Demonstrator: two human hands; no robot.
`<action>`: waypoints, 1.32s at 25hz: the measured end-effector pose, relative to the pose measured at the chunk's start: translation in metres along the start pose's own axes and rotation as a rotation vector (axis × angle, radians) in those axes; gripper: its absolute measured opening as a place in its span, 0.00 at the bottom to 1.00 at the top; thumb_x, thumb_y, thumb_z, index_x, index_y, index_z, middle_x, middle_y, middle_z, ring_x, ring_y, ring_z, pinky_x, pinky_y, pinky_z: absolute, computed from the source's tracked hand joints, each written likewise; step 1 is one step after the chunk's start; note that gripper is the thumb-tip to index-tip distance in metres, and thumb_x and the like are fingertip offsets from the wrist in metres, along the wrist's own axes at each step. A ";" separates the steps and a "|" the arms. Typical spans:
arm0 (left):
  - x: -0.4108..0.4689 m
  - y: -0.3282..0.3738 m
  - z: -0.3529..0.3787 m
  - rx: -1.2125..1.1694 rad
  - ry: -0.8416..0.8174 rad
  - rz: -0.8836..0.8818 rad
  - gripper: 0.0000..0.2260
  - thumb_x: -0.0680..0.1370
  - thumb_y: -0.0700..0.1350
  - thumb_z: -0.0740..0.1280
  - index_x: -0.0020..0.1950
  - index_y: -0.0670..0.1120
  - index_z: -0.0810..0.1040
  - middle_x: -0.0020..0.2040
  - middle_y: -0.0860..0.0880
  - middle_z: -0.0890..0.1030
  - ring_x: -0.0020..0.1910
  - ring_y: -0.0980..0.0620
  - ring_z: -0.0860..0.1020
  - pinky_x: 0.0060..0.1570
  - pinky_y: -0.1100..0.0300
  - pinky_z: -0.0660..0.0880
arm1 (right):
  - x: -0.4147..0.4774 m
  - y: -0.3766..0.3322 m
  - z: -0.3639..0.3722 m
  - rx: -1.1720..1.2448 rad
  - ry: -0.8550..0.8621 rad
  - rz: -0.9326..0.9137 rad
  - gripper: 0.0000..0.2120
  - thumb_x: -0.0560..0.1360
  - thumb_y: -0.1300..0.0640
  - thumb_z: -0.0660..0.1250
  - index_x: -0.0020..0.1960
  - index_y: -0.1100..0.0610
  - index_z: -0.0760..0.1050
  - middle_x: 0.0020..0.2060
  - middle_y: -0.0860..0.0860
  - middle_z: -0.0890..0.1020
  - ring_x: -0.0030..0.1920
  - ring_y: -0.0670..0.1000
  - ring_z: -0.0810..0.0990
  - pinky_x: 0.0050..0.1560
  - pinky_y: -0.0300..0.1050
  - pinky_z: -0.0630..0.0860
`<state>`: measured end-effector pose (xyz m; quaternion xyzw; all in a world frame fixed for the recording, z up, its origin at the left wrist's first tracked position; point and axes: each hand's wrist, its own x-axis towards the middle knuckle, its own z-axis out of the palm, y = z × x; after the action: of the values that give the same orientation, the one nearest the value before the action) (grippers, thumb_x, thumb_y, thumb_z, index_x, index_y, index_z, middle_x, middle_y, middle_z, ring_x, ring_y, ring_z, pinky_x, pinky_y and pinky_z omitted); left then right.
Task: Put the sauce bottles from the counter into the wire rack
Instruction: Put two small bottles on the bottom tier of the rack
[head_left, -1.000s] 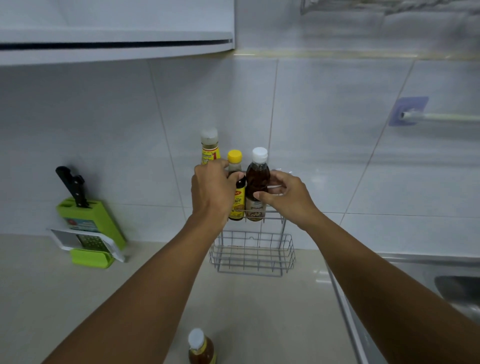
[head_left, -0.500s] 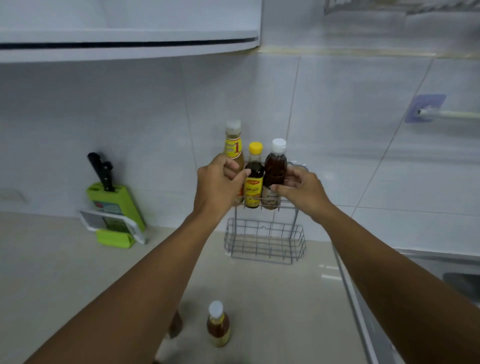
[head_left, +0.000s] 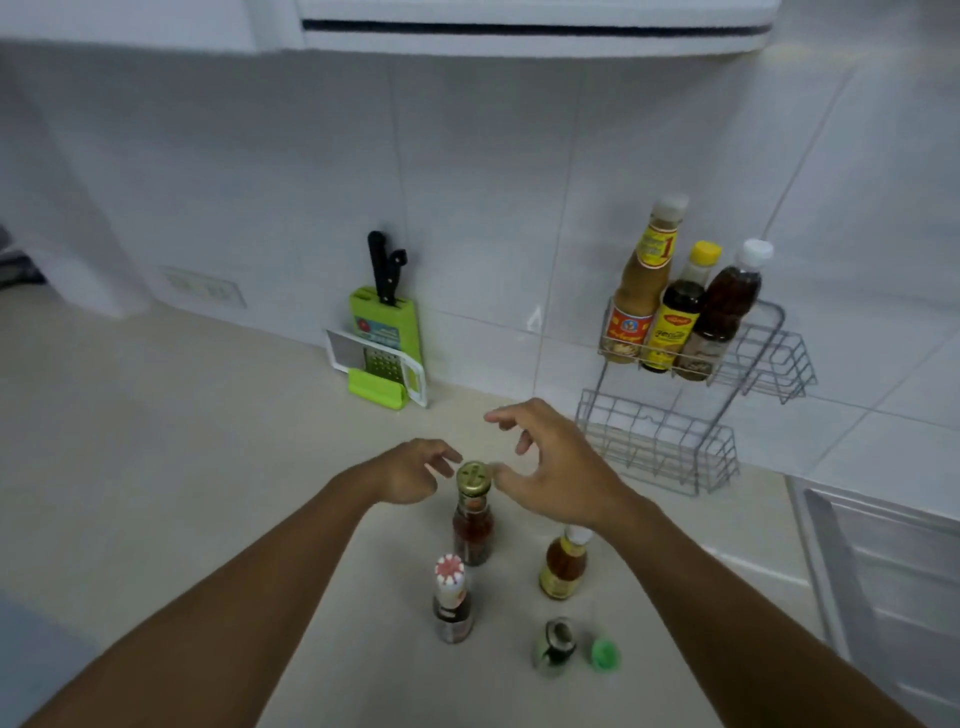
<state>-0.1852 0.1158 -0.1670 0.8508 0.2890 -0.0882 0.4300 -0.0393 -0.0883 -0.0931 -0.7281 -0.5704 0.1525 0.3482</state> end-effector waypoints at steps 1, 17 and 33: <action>-0.004 -0.009 0.012 0.036 -0.043 -0.026 0.24 0.72 0.28 0.64 0.65 0.45 0.76 0.60 0.42 0.80 0.59 0.41 0.80 0.55 0.47 0.79 | 0.002 -0.005 0.016 -0.036 -0.147 0.055 0.30 0.72 0.45 0.72 0.72 0.42 0.69 0.61 0.44 0.74 0.52 0.45 0.78 0.55 0.46 0.79; -0.024 0.018 0.045 -0.364 0.282 0.354 0.13 0.69 0.48 0.76 0.51 0.54 0.79 0.38 0.53 0.82 0.32 0.57 0.77 0.35 0.60 0.75 | 0.016 -0.053 0.003 0.196 0.101 0.286 0.13 0.73 0.59 0.77 0.56 0.53 0.80 0.39 0.53 0.86 0.30 0.53 0.86 0.33 0.43 0.84; -0.085 0.197 0.009 0.449 0.733 0.268 0.13 0.67 0.60 0.67 0.43 0.52 0.75 0.38 0.51 0.82 0.39 0.45 0.81 0.39 0.55 0.74 | 0.007 -0.101 -0.104 0.192 0.531 0.584 0.20 0.82 0.55 0.53 0.53 0.66 0.80 0.48 0.64 0.84 0.45 0.60 0.82 0.48 0.58 0.84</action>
<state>-0.1421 -0.0179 -0.0052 0.9280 0.2831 0.2152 0.1114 -0.0461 -0.1055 0.0503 -0.8378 -0.2129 0.1042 0.4919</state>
